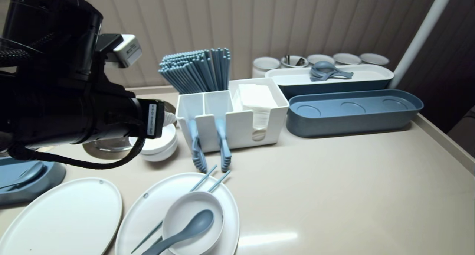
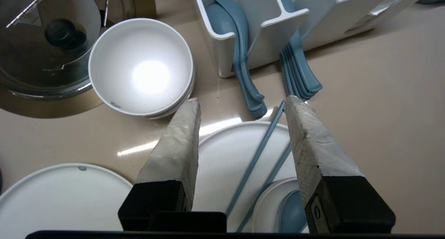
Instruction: Put the spoon back from the bowl
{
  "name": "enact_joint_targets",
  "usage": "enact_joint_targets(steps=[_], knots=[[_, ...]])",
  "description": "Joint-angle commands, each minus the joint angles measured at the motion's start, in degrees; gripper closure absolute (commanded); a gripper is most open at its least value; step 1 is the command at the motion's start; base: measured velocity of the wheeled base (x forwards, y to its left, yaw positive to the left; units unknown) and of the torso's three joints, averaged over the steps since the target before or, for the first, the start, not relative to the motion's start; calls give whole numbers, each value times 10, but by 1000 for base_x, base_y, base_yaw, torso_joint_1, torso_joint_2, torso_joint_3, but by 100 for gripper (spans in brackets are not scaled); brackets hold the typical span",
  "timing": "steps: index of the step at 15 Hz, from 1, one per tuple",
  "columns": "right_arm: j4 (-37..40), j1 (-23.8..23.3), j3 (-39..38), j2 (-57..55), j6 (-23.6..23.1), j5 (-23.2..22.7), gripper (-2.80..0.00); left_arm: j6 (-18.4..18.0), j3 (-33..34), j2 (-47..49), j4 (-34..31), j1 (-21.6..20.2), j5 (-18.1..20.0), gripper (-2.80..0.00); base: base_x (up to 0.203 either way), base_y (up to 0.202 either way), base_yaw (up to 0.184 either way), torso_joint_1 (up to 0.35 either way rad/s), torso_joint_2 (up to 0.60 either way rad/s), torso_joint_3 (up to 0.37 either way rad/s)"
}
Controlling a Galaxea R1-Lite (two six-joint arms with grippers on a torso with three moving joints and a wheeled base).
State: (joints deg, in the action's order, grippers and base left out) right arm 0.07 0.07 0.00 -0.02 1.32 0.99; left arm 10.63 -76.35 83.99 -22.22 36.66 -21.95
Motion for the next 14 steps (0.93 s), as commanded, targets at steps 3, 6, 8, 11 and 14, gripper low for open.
enact_joint_targets(steps=[3,6,8,11,14], knots=[[0,0,0,0,0,0,0,-2,7,3,-21,0,39,0,0,0,0,0,0,0],[0,0,0,0,0,1,0,-8,-4,-3,-82,-1,83,0,0,0,0,0,0,0],[0,0,0,0,0,0,0,-21,-14,-2,-140,-1,113,0,0,0,0,0,0,0],[0,0,0,0,0,1,0,-61,-55,0,-298,-1,188,0,0,0,0,0,0,0],[0,0,0,0,0,0,0,-100,-108,11,-430,-1,247,0,0,0,0,0,0,0]])
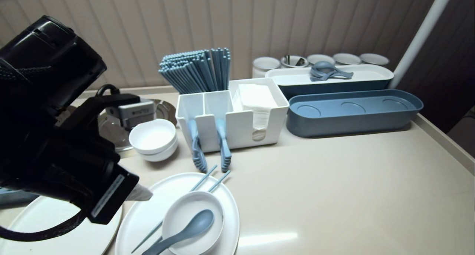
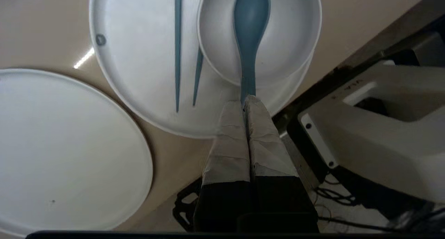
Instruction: Put the spoon back from the bowl
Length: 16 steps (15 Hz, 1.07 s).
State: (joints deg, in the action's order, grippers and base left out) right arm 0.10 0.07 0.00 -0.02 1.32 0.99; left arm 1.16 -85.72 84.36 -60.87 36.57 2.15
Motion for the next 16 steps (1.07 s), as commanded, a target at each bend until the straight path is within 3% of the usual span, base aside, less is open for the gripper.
enact_joint_targets(steps=[1,4,10,11,12,16], knots=[[0,0,0,0,0,0,0,-31,-25,14,-83,0,19,0,0,0,0,0,0,0],[0,0,0,0,0,1,0,-77,-39,38,-144,1,36,0,0,0,0,0,0,0],[0,0,0,0,0,1,0,-72,-36,87,-143,1,44,0,0,0,0,0,0,0],[0,0,0,0,0,1,0,-73,-36,85,-144,1,44,-14,0,0,0,0,0,0],[0,0,0,0,0,0,0,-73,-34,84,-144,1,44,-280,0,0,0,0,0,0],[0,0,0,0,0,0,0,-78,-36,84,-144,1,44,-280,0,0,0,0,0,0]])
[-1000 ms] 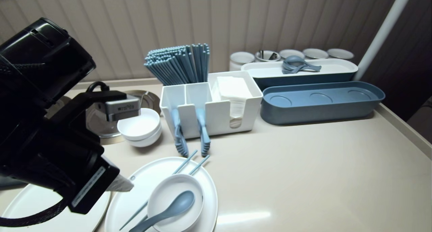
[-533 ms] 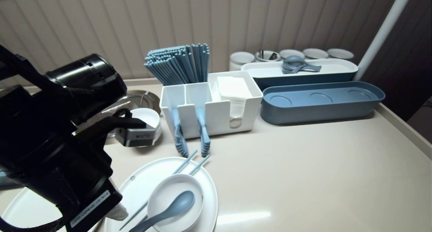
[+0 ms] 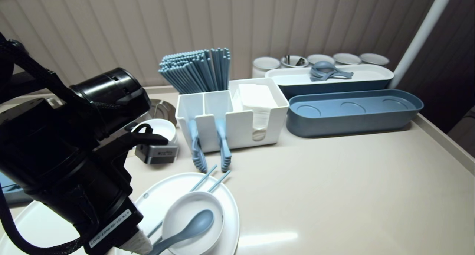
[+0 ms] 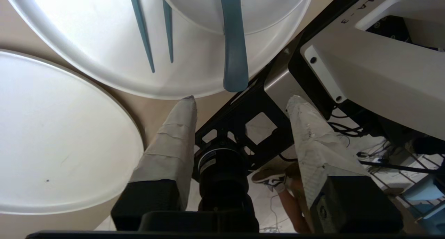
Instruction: Put the spoon back from the bowl
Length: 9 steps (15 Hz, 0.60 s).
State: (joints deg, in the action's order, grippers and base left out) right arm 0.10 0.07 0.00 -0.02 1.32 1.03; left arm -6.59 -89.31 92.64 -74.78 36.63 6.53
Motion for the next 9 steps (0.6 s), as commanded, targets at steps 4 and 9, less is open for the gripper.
enact_joint_targets(steps=[4,9], knots=[[0,0,0,0,0,0,0,-38,29,4,-5,1,1,-280,0,0,0,0,0,0],[0,0,0,0,0,-1,0,-73,50,50,-3,8,1,-280,0,0,0,0,0,0]])
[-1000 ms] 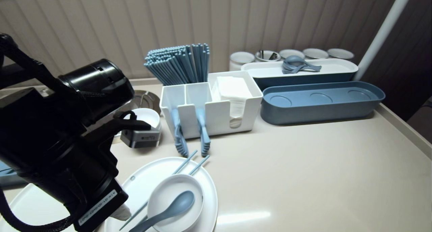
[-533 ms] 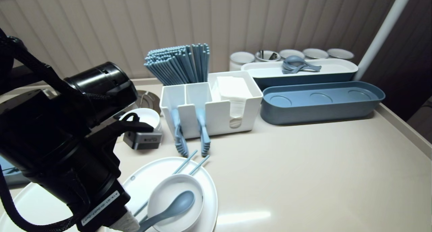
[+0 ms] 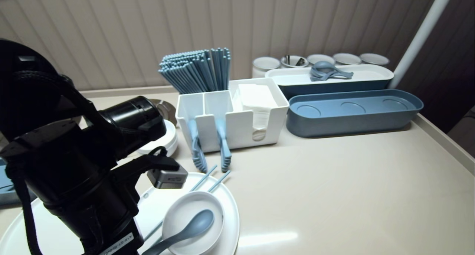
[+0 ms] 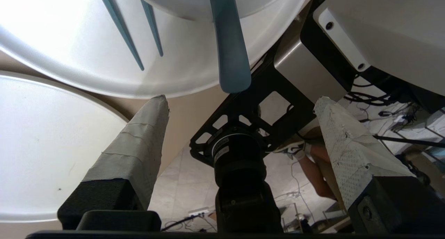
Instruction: Put the spoon back from the bowl
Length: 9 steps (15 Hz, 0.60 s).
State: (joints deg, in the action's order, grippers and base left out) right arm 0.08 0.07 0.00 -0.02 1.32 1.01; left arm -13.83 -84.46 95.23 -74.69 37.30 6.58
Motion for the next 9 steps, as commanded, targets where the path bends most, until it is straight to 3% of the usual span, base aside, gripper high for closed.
enact_joint_targets(steps=[1,5,9], knots=[[0,0,0,0,0,0,0,4,-2,34,-3,3,0,-280,0,0,0,0,0,0],[0,0,0,0,0,0,0,67,4,44,42,21,-4,-280,0,0,0,0,0,0],[0,0,0,0,0,0,0,72,6,56,44,24,-9,-280,0,0,0,0,0,0]])
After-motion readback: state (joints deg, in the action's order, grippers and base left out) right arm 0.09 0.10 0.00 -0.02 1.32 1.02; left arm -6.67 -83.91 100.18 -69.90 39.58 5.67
